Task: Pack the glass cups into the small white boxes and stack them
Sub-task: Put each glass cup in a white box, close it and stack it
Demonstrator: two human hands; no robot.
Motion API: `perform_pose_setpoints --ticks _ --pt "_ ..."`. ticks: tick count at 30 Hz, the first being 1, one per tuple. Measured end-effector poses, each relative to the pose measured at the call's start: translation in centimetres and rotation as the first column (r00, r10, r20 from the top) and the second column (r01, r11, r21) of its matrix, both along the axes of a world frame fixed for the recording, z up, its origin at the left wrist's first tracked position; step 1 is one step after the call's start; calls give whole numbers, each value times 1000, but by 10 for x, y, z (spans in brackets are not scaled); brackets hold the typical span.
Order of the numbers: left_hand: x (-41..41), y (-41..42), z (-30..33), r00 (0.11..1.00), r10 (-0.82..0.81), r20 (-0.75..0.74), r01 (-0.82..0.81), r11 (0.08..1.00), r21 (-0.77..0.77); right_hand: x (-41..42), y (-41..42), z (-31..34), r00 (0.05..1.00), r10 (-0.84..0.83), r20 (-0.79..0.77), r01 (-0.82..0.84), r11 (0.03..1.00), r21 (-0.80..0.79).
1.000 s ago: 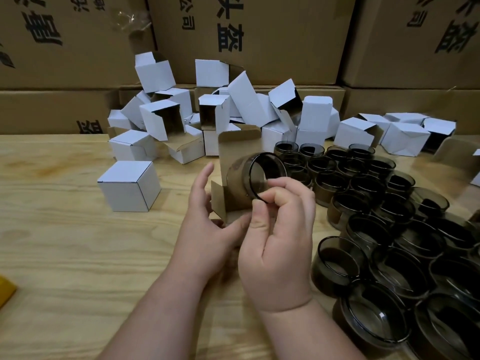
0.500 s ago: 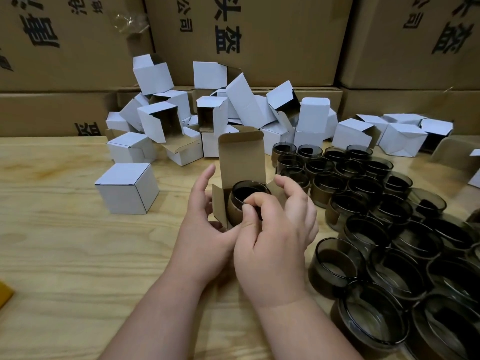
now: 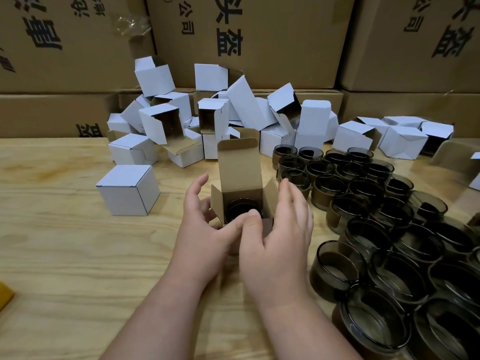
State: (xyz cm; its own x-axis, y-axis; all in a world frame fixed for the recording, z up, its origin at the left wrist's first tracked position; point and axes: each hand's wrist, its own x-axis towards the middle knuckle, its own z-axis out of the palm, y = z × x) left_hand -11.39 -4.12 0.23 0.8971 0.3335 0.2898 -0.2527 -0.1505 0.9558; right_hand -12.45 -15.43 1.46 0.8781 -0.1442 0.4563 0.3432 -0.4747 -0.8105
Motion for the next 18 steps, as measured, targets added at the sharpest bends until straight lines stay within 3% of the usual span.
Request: perform_pose_setpoints --ticks 10,18 --pt "0 -1 -2 1000 -4 21 4 1000 1 7 0 -9 995 78 -57 -57 952 300" --pt "-2 0 0 999 -33 8 32 995 95 10 0 -12 990 129 -59 -106 951 292"
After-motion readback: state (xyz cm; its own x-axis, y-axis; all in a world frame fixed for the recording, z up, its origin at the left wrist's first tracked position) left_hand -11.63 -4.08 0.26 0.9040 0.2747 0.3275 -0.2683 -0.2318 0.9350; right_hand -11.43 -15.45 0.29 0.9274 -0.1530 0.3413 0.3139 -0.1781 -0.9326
